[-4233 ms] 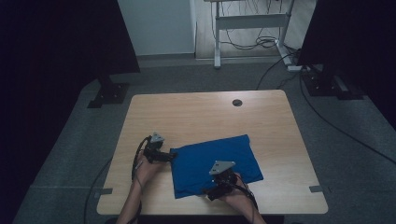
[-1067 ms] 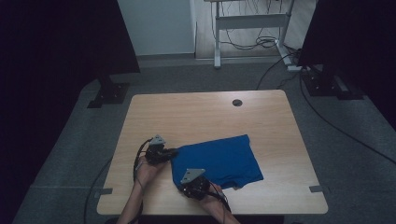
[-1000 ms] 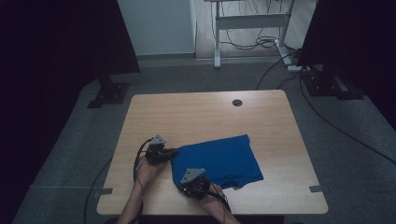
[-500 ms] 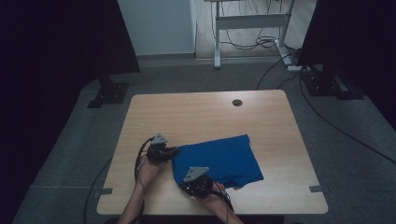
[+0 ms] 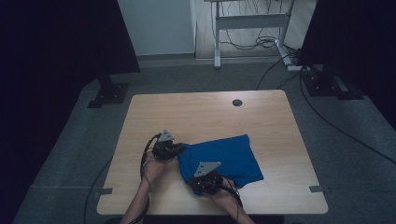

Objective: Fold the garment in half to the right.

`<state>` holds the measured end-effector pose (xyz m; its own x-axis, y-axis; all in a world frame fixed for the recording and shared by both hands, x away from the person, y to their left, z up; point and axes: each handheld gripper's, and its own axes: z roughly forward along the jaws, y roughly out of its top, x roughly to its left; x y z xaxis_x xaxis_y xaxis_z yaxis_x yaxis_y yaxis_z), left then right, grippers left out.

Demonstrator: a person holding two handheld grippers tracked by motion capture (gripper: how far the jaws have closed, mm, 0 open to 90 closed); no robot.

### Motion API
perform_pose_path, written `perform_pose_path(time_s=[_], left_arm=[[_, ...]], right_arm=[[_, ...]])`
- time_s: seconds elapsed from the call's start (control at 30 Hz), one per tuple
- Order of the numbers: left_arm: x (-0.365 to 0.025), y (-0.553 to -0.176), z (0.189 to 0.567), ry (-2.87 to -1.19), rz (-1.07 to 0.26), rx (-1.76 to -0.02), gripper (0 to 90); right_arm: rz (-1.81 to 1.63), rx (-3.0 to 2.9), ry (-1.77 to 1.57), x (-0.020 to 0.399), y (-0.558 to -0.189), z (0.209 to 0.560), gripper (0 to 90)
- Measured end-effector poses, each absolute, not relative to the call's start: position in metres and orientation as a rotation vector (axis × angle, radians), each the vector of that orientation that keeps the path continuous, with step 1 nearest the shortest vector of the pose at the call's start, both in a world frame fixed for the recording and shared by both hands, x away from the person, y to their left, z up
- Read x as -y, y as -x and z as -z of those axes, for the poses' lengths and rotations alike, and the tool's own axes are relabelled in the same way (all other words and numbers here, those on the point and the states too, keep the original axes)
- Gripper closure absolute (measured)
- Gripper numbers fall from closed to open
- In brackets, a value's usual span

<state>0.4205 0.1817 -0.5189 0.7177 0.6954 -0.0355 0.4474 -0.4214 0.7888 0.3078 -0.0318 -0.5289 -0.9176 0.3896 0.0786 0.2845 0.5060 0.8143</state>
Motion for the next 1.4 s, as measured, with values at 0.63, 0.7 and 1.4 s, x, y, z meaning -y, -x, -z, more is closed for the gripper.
perform_pose_path(time_s=[0.63, 0.7, 1.4], left_arm=[[-0.152, -0.43, 0.512, -2.097, -0.384, -0.861, 80.9], [-0.152, -0.43, 0.513, -2.101, -0.381, -0.862, 80.9], [-0.189, -0.422, 0.536, -2.149, -0.348, -0.979, 79.2]], right_arm=[[-1.379, -2.566, -0.661, 0.073, -0.311, 0.523, 84.8], [-1.381, -2.571, -0.644, 0.069, -0.31, 0.523, 84.7], [-1.362, -2.686, -0.534, -0.007, -0.303, 0.543, 69.2]])
